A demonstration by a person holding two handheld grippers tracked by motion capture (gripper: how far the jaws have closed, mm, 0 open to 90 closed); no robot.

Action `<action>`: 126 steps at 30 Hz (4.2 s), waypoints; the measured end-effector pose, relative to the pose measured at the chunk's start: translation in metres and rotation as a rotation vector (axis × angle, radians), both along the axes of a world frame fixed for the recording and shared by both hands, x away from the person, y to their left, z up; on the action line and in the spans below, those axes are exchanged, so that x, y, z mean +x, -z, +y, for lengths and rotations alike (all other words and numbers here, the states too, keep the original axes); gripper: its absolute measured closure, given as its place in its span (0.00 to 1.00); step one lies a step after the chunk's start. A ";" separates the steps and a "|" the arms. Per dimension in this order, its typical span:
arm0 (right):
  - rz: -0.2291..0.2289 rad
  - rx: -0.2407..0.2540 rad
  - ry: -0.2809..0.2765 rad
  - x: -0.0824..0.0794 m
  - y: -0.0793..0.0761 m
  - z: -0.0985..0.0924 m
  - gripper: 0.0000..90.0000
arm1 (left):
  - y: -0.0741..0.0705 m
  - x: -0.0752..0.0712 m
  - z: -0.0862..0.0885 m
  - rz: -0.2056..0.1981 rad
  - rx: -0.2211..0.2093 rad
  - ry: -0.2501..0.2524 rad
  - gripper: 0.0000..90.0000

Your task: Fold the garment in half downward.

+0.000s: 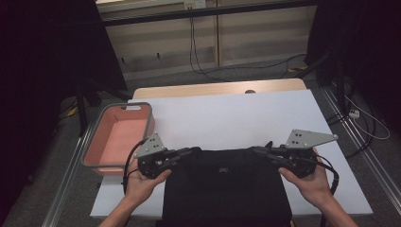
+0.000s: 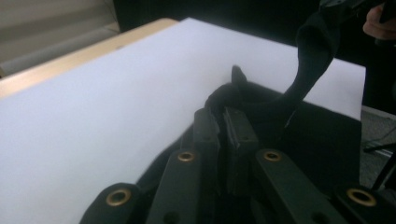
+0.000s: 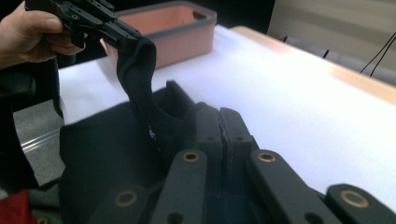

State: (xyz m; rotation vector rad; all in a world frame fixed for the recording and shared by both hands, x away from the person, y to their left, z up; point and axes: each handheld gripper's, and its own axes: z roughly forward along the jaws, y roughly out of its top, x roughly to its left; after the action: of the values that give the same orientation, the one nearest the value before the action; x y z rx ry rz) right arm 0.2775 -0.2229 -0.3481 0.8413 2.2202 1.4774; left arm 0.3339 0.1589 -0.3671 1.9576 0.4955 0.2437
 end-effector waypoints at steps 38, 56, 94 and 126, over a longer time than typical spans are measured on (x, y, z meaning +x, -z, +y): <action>0.173 -0.022 -0.052 -0.050 0.063 -0.007 0.97 | 0.054 -0.063 0.008 0.163 0.093 0.102 0.94; 0.160 -0.014 -0.096 -0.076 0.058 0.002 0.97 | 0.050 -0.089 0.010 0.184 0.062 0.145 0.93; 0.160 -0.073 0.165 0.016 0.066 -0.031 0.39 | 0.060 0.012 0.003 0.106 0.150 -0.151 0.11; 0.318 -0.203 0.357 0.101 0.105 -0.059 0.69 | 0.069 0.049 -0.002 0.147 0.165 -0.228 0.12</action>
State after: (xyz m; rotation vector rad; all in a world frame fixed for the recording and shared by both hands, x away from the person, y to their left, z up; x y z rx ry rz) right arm 0.3790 -0.2816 -0.4532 1.3939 2.2308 0.9911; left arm 0.3828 0.1572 -0.4365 2.0890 0.8188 0.2931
